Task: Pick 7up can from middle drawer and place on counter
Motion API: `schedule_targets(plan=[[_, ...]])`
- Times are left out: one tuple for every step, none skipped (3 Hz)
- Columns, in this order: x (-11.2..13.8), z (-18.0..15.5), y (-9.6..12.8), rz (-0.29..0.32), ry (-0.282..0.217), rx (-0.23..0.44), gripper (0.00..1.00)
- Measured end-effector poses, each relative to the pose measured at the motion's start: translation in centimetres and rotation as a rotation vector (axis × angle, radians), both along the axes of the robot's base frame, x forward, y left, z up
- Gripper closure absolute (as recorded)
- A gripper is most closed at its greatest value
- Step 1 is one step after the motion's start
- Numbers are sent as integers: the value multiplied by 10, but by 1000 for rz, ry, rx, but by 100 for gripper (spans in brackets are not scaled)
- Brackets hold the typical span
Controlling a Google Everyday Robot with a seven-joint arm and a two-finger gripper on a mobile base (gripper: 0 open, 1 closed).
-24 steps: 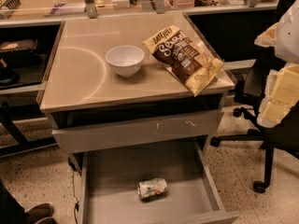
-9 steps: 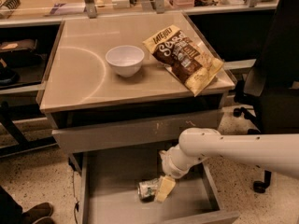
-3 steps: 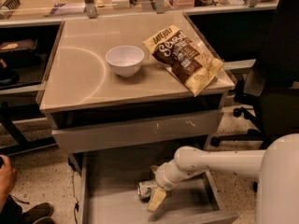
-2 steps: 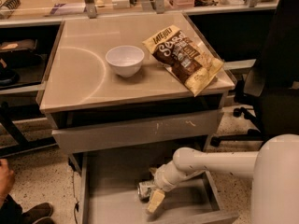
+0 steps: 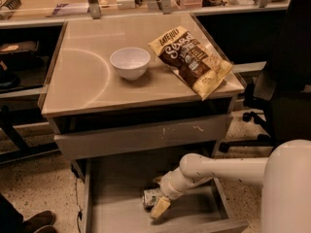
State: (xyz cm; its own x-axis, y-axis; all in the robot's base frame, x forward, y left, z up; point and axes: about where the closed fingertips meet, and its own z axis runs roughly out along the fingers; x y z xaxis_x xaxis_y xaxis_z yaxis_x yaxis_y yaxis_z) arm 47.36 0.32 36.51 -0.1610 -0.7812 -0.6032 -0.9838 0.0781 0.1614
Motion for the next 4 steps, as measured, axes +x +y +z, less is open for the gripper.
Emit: schedule_targets(plan=[[0,0,0,0,0,0,42],[0,0,0,0,0,0,65],[0,0,0,0,0,0,88],[1,24,-2,-44,1,10,100]])
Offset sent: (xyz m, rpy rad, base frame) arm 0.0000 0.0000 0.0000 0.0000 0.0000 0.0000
